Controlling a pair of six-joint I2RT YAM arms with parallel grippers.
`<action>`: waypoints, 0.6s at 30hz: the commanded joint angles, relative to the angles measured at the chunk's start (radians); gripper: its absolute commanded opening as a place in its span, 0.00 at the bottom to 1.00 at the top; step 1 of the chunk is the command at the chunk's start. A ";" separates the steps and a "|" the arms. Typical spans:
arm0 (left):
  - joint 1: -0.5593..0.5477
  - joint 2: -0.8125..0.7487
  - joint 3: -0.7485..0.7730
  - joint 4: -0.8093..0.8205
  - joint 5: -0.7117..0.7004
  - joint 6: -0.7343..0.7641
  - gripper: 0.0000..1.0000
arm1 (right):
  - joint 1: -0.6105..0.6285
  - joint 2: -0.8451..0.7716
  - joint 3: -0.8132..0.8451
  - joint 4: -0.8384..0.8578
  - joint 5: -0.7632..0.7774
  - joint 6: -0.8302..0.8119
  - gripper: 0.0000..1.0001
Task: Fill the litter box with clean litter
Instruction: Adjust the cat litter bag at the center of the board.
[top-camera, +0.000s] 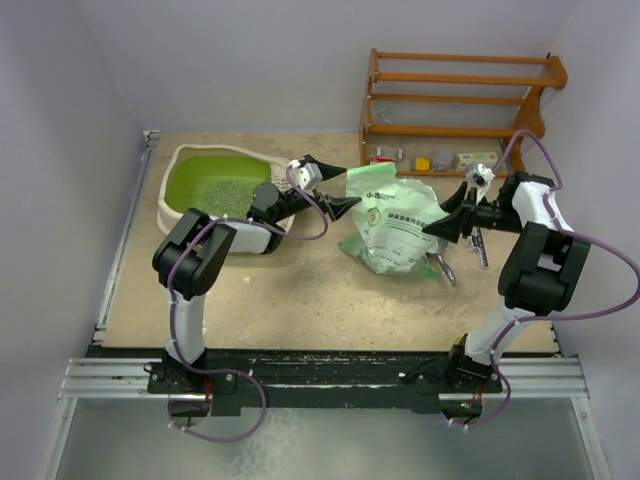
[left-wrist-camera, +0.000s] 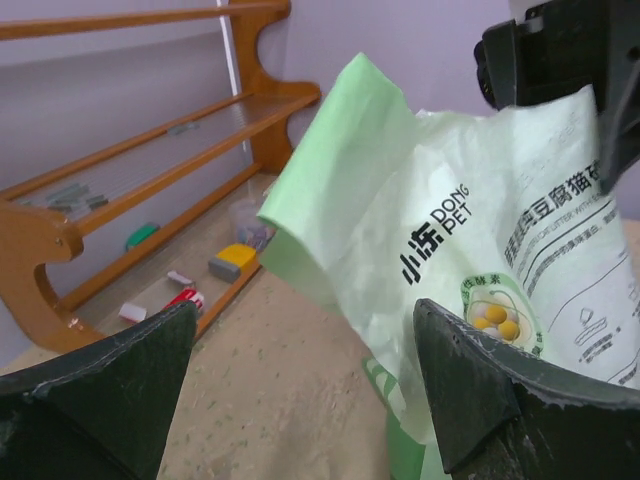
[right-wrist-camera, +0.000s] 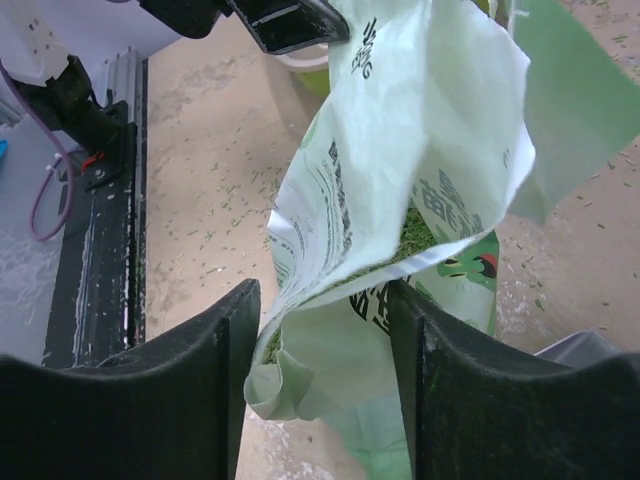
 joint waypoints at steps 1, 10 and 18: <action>0.004 0.043 0.090 0.154 0.068 -0.123 0.86 | 0.001 -0.007 0.047 -0.057 -0.020 0.030 0.45; -0.002 0.033 0.133 0.064 0.195 -0.192 0.86 | 0.001 -0.006 0.060 -0.058 0.048 0.084 0.00; -0.015 0.084 0.208 0.067 0.258 -0.309 0.67 | 0.001 -0.048 0.014 -0.057 0.041 0.070 0.00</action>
